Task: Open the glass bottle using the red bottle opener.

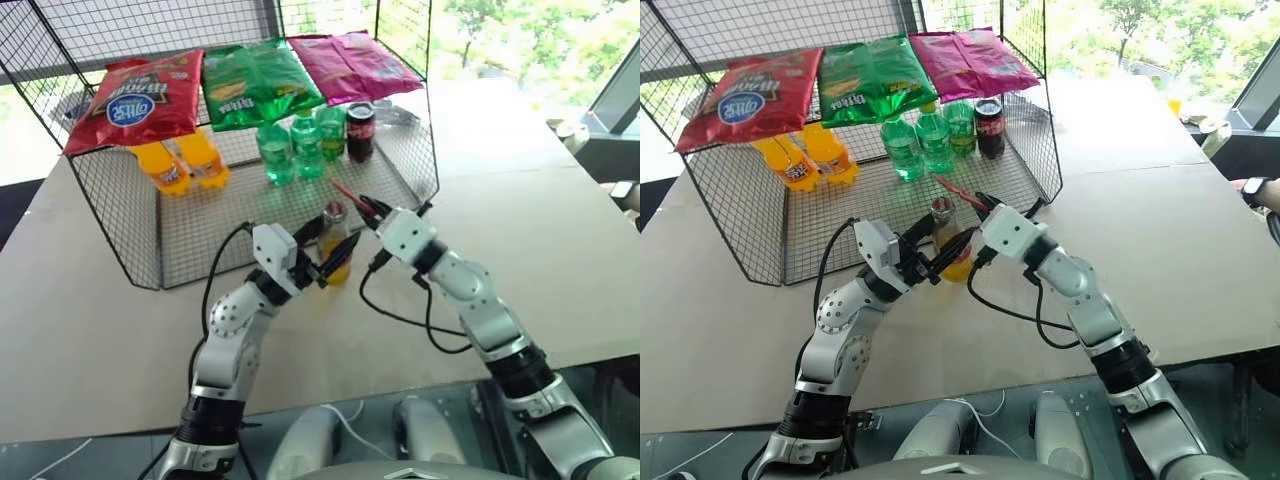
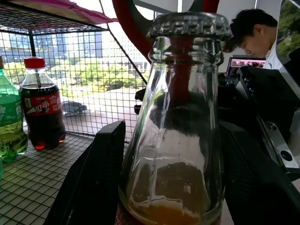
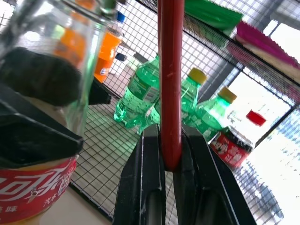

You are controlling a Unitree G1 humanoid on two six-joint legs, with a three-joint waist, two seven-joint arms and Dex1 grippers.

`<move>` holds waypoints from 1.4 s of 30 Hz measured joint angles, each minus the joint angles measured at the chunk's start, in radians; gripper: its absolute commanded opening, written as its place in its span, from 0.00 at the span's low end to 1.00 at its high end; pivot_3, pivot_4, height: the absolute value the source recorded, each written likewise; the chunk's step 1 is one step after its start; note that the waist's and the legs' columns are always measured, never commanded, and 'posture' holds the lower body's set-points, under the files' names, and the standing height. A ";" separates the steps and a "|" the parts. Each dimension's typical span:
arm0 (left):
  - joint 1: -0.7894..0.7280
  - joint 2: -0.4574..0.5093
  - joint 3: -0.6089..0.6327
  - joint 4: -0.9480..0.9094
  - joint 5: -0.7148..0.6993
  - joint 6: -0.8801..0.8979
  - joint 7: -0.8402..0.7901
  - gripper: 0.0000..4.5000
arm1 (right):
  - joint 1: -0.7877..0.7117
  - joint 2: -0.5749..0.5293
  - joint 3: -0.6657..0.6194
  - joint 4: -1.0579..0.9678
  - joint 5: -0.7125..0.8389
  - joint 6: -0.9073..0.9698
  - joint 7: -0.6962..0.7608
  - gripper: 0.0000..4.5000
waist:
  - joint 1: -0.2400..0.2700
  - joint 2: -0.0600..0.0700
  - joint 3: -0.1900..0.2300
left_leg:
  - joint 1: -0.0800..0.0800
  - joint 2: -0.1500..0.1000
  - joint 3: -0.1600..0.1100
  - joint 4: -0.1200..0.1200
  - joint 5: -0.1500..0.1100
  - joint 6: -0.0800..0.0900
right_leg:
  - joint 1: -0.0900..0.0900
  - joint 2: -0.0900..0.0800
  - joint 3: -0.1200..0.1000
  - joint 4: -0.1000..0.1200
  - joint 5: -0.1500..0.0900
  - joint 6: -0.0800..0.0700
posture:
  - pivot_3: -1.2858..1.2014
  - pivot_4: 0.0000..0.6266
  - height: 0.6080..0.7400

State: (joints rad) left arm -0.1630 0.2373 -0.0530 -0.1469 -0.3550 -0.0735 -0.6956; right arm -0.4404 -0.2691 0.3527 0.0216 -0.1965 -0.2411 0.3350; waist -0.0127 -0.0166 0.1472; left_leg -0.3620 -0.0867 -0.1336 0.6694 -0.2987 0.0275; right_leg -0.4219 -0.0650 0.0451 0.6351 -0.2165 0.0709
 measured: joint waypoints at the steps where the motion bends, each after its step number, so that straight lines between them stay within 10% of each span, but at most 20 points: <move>1: 0.000 0.001 0.000 0.000 0.000 0.000 0.000 0.49 | 0.002 -0.003 0.004 0.012 -0.012 -0.025 -0.001 0.00 | 0.000 0.000 0.000 | 0.000 0.000 0.000 0.000 0.000 0.000 | 0.000 0.000 0.000 0.000 0.000 0.000 | 0.52 0.24 1.00; 42: -0.025 0.009 0.000 0.011 -0.003 0.026 0.001 0.49 | -0.267 -0.217 -0.005 0.276 -0.507 -0.446 -0.343 0.00 | -0.001 0.000 0.000 | 0.002 0.001 0.001 0.000 0.000 0.000 | 0.002 0.001 0.002 0.000 0.000 0.000 | 0.52 0.24 1.00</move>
State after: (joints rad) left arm -0.1879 0.2459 -0.0532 -0.1362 -0.3583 -0.0476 -0.6942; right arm -0.7073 -0.4857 0.3472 0.2977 -0.7038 -0.6875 -0.0079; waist -0.0137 -0.0164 0.1472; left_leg -0.3603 -0.0861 -0.1321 0.6690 -0.2984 0.0271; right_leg -0.4199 -0.0641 0.0467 0.6349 -0.2164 0.0706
